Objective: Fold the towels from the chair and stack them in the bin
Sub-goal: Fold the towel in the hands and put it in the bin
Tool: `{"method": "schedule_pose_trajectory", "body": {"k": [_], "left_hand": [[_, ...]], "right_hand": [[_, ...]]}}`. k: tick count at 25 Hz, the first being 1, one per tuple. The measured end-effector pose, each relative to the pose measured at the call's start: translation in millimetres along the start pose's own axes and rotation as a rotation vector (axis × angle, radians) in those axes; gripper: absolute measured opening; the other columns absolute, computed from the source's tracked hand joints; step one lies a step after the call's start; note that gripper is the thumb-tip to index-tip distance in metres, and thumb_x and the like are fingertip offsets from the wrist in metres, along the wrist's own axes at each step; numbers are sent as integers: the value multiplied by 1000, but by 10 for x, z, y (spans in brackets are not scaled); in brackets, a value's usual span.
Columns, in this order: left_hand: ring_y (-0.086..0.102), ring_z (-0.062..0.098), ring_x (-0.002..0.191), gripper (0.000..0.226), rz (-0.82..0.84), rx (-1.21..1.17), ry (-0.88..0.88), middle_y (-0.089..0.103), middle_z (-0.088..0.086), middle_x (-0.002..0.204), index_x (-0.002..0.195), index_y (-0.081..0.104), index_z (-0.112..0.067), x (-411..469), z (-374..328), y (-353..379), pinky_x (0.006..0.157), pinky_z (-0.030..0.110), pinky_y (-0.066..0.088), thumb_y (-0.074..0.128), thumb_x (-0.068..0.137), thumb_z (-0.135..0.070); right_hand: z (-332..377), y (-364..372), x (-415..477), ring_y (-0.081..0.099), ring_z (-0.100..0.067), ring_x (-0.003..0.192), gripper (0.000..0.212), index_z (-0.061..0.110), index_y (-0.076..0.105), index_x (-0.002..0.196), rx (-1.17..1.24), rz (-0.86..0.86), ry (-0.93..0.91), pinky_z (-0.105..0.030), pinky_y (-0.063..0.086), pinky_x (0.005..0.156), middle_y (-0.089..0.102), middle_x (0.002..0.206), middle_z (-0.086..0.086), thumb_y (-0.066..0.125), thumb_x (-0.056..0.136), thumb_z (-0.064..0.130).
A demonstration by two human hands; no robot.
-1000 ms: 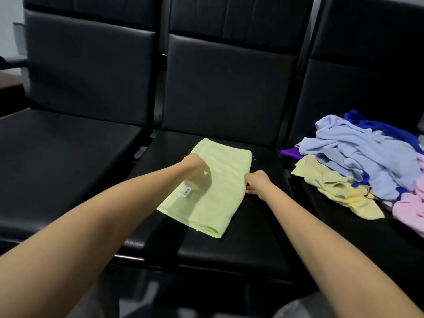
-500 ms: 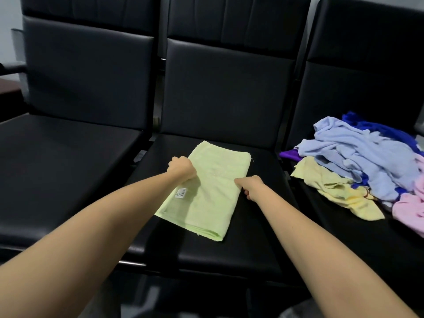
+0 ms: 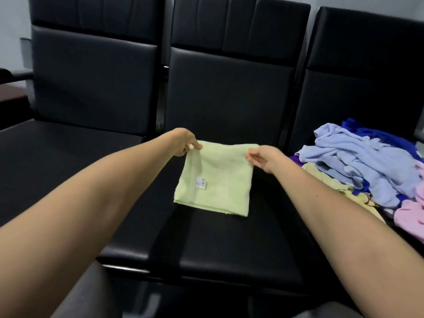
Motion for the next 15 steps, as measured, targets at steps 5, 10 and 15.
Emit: {"method": "schedule_pose_trajectory", "body": {"k": [5,10,15], "left_hand": [[60,19,78,28,9,-517,258,56,10,92,91,54,-11,-13,-591,-124,69,22,55,62,79,14],[53,23,76,39,107,-530,396,46,8,87,73,35,-18,-193,-350,-26,64,37,53,65,78,6],[63,28,95,31,108,522,55,57,14,111,110,59,-4,-492,512,160,70,34,43,69,83,-17]], "right_hand": [[725,91,-18,60,-17,82,20,7,50,80,131,4,-326,-22,56,70,57,86,-9,54,88,-12],[585,-2,-46,59,-17,87,19,5,53,82,51,67,-337,-31,49,95,57,94,-11,50,88,-12],[-515,-307,-116,61,-15,73,4,5,58,89,-590,339,309,-22,57,59,57,99,-8,55,92,4]]}}
Point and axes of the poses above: each hand's wrist, its own x-axis towards the middle knuckle, its own y-axis out of the palm, z = x × y, the point moved 2 cm from there along x, towards the middle knuckle
